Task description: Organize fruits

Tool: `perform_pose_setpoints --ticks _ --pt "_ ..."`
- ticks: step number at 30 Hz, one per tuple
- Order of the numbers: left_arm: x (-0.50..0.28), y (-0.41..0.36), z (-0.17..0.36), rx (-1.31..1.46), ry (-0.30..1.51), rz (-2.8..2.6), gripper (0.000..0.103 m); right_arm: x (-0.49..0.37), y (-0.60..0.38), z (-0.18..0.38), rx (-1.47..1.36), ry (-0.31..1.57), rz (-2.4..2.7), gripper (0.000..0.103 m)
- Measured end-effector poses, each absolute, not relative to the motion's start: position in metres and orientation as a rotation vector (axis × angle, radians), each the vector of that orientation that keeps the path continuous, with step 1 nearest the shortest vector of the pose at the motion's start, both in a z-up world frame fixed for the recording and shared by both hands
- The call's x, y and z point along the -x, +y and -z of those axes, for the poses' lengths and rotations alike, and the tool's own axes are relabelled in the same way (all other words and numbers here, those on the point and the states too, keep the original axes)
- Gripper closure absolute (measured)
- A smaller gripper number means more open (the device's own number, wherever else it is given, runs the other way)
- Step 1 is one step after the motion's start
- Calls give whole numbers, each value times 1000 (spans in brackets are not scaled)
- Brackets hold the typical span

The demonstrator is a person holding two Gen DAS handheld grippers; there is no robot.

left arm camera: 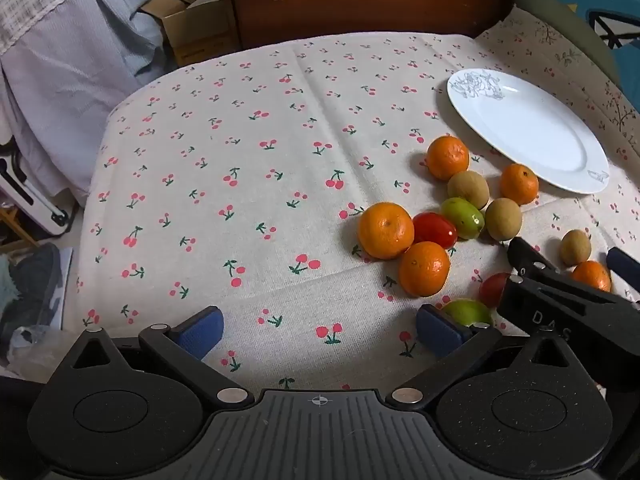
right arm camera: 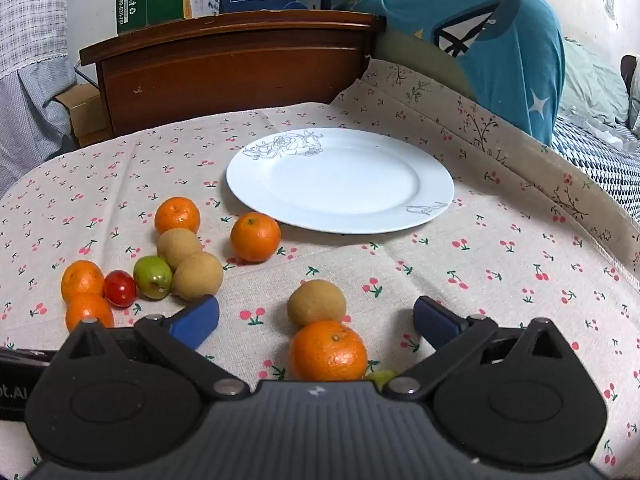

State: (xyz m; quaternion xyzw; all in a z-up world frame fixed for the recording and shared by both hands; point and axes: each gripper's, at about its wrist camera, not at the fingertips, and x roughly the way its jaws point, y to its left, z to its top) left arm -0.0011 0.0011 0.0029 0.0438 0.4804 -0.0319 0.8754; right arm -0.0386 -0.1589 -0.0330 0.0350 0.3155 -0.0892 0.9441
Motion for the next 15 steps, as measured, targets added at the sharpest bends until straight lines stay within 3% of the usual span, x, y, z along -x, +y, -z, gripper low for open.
perform_pose_setpoints --ticks 15 --pt "12 36 -82 -63 892 151 0 39 -159 33 -70 644 182 1"
